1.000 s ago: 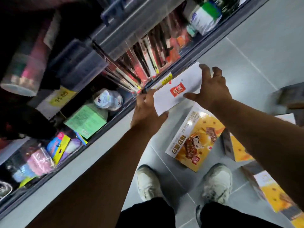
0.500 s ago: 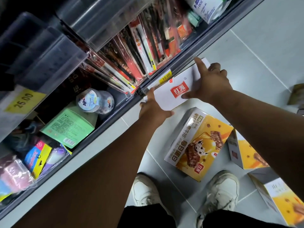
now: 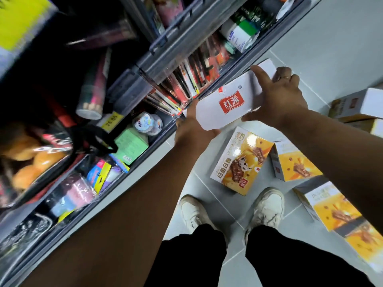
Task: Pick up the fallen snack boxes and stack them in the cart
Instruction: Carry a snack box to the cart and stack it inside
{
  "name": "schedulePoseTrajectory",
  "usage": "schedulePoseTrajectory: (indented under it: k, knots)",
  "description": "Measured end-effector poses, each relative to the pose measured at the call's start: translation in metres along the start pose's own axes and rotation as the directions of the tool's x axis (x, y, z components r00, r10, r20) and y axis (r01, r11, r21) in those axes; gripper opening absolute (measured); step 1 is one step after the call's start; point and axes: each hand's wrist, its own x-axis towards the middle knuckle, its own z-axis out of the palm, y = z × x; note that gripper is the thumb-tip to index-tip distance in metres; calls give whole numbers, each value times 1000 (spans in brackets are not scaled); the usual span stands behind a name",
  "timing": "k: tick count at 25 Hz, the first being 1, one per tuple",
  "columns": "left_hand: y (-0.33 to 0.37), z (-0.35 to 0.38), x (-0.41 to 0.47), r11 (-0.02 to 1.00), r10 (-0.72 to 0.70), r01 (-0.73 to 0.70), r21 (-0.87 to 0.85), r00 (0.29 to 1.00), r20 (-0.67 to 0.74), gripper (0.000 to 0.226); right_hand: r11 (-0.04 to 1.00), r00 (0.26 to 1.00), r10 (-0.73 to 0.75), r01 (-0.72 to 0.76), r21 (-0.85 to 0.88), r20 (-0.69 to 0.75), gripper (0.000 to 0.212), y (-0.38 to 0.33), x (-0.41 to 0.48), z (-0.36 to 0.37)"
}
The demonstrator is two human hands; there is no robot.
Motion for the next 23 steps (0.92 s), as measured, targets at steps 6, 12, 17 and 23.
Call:
schedulePoseTrajectory:
  k: [6,12,17,23]
  knots:
    - [51,-87,-96,999,50,-50,20,999,1,92,999,995,25,-22,29,-96,115,-40,-95,-118]
    - [117,-180,-194,979,165,-161,124,986,-23,104,999,976,25,-19,31,-215,108,-82,-185,-258]
    - [159,-262,-263,968,250,-242,72,959,-133,101,999,960,23,-9,49,-280,111,-117,-235,-349]
    - [196,-335,-357,943,334,-319,98,907,-258,96,998,951,-44,54,25,-306,110,-153,-287,-426]
